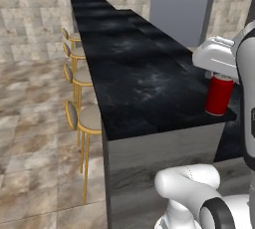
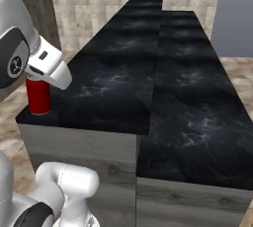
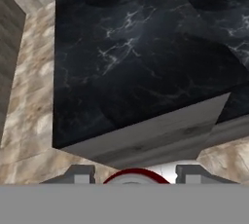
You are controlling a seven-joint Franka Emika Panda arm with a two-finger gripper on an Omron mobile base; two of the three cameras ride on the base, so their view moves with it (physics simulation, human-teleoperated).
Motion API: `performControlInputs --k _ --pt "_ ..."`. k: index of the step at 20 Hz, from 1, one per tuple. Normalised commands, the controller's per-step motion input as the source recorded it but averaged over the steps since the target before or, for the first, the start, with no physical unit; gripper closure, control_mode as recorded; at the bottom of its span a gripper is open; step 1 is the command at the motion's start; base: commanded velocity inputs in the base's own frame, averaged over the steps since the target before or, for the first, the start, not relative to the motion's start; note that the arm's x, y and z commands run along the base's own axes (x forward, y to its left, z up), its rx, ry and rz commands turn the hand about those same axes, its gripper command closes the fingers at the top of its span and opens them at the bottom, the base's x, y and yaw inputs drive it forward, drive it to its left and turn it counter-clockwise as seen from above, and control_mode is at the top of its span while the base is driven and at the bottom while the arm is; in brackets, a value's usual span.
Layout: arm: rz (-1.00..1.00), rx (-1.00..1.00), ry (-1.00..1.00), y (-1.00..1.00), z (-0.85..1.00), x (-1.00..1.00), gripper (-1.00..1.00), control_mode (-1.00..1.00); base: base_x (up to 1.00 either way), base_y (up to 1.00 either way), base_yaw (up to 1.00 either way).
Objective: Move the drinks to the dining counter.
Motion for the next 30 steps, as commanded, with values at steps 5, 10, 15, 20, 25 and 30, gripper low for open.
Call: performControlInputs --k 5,10,15,20,25,30 --pt "0.0 0.0 0.0 0.0 0.0 0.0 1.0 1.0 0.95 0.38 -0.28" --pt "-0.03 -0.04 0.05 0.08 0.0 0.83 1.0 -1.0 0.0 0.0 0.0" --pt "0.0 -0.07 0.0 0.01 0.0 0.6 1.0 -1.0 0.0 0.0 0.0" --pt "0.01 -0.01 0.0 0.0 -0.03 0.41 1.0 -1.0 0.0 0.0 0.0" --pt "0.04 0.0 -0.01 0.0 -0.16 0.23 1.0 -1.0 0.0 0.0 0.0" --pt "0.04 0.0 -0.05 0.0 -0.18 0.17 1.0 -1.0 0.0 0.0 0.0"
